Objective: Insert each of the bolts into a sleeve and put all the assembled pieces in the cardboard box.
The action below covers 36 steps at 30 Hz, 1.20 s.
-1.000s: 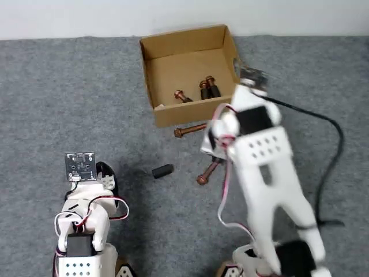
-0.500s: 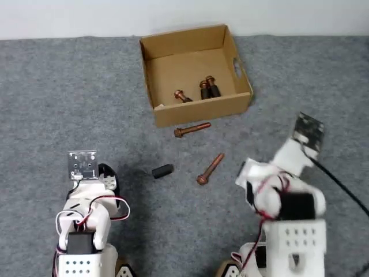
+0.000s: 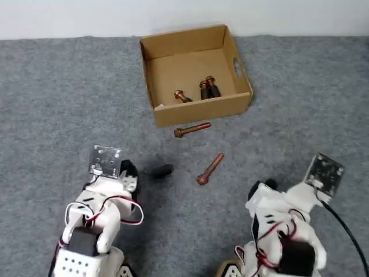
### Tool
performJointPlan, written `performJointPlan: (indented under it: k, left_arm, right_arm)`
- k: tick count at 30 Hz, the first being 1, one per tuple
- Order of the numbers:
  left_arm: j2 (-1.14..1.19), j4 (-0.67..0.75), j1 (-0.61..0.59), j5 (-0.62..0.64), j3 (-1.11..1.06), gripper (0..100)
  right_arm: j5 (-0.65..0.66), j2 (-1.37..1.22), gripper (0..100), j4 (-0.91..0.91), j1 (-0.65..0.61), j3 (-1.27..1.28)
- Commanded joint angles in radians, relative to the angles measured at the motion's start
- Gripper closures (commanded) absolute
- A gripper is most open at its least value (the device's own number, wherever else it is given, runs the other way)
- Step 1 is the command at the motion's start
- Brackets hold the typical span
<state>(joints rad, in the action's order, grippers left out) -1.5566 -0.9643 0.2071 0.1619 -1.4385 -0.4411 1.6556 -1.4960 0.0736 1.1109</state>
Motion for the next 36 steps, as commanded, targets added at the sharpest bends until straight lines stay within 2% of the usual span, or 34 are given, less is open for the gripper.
performJointPlan:
  k: [1,6,13,17,20,27,36]
  left_arm:
    - [0.100,-0.057,0.087,-0.008,0.174,99]
    - [0.459,-0.058,0.149,-0.008,0.395,99]
    - [0.931,-0.054,0.322,-0.011,0.696,99]
    - [1.138,-0.048,0.384,-0.095,0.863,99]
    - [1.286,-0.049,0.416,-0.110,0.954,99]
    - [1.591,-0.086,0.434,-0.107,1.121,89]
    - [1.887,-0.087,0.400,-0.109,1.308,88]
  right_arm:
    - [0.008,0.064,99.0,0.008,0.035,0.000]
    - [0.008,0.124,99.0,0.008,0.101,0.005]
    - [0.006,0.134,99.0,0.010,0.104,0.008]
    - [0.005,0.136,99.0,0.010,0.104,0.008]
    - [0.005,0.136,99.0,0.010,0.104,0.011]
    - [0.005,0.137,99.0,0.019,0.099,0.017]
    - [0.005,0.137,99.0,0.019,0.097,0.017]
